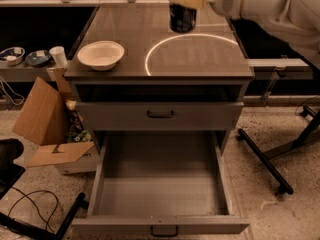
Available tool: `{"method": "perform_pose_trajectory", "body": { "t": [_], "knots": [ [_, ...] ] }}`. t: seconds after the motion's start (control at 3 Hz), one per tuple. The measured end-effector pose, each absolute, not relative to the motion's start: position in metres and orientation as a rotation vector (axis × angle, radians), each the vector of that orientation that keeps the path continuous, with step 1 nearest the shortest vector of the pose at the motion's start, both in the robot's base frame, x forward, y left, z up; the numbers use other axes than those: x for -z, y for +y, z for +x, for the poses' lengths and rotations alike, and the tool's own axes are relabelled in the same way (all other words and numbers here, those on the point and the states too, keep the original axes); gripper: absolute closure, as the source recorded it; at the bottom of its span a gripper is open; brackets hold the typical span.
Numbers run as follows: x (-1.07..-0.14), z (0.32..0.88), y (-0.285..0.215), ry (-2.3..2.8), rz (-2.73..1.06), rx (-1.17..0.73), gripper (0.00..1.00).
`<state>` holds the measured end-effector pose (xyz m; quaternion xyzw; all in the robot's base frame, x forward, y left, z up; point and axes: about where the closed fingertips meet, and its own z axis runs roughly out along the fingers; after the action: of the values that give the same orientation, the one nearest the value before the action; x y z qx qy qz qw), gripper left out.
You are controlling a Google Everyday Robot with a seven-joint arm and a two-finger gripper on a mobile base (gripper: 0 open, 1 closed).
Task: Place pepsi can into middle drawer
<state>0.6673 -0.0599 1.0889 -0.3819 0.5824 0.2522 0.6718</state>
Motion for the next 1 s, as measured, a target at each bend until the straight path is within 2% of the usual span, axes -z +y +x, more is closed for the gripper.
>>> {"method": "perform_pose_trajectory", "body": {
  "t": [0.33, 0.67, 1.0],
  "knots": [
    [-1.011, 0.642, -0.094, 1.42, -0.772, -0.614, 1.0],
    [-0.908, 0.621, -0.105, 1.523, -0.705, -0.65, 1.0],
    [-0.82, 0.605, -0.093, 1.582, -0.641, -0.702, 1.0]
  ]
}}
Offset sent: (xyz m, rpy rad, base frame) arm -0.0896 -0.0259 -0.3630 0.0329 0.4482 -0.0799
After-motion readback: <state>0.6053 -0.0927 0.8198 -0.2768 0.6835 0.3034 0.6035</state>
